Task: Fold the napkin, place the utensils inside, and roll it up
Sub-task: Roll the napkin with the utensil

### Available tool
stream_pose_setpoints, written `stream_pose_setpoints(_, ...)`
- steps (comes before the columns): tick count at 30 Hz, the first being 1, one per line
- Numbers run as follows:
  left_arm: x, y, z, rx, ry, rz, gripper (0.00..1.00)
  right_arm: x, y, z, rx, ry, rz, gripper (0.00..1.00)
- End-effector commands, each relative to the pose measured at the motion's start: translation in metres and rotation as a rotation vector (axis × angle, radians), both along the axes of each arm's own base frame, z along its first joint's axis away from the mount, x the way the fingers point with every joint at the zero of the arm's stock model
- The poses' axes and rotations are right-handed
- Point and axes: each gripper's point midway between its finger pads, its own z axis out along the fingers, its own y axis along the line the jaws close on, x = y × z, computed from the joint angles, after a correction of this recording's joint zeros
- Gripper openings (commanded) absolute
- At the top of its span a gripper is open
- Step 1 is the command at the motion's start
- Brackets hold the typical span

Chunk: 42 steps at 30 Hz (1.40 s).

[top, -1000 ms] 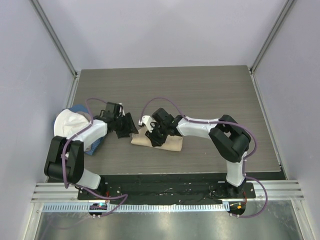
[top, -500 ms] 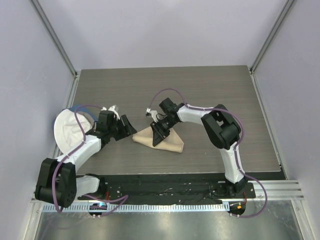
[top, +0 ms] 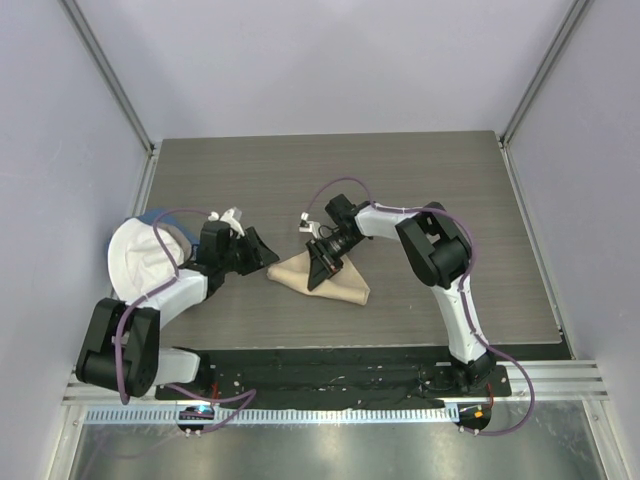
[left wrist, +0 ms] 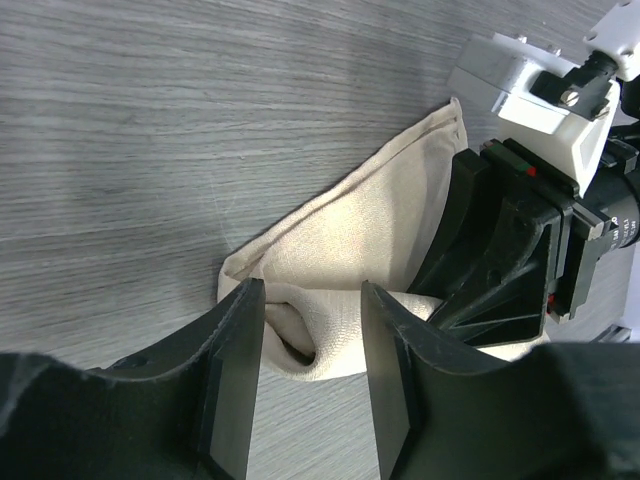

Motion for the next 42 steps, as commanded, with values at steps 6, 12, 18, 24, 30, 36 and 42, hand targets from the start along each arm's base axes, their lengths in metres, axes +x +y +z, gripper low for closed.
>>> stream_pose_setpoints(6,0.006,-0.019,-0.003,-0.078,-0.028,-0.055,0.38,0.007,-0.011,-0.027,-0.097,0.007,-0.023,0.29)
stream_pose_setpoints(12,0.004,-0.016,-0.022,-0.047,0.032,-0.043,0.08,0.017,-0.009,-0.016,-0.109,-0.040,-0.045,0.32)
stream_pose_setpoints(18,0.006,-0.015,-0.033,-0.011,0.094,-0.048,0.00,0.041,-0.010,0.017,-0.143,-0.196,-0.108,0.43)
stream_pose_setpoints(24,0.003,-0.018,-0.045,-0.003,0.189,-0.072,0.00,0.059,-0.009,0.052,-0.149,-0.393,-0.163,0.53)
stream_pose_setpoints(30,0.002,-0.019,-0.050,0.001,0.256,-0.067,0.00,0.069,-0.003,0.077,-0.141,-0.653,-0.198,0.64)
stream_pose_setpoints(36,0.002,-0.017,-0.049,0.021,0.318,-0.055,0.00,0.050,0.008,0.080,-0.239,-1.013,-0.090,0.68)
stream_pose_setpoints(42,0.003,-0.018,-0.049,0.024,0.334,-0.060,0.00,0.049,0.009,0.073,-0.324,-1.215,-0.069,0.70)
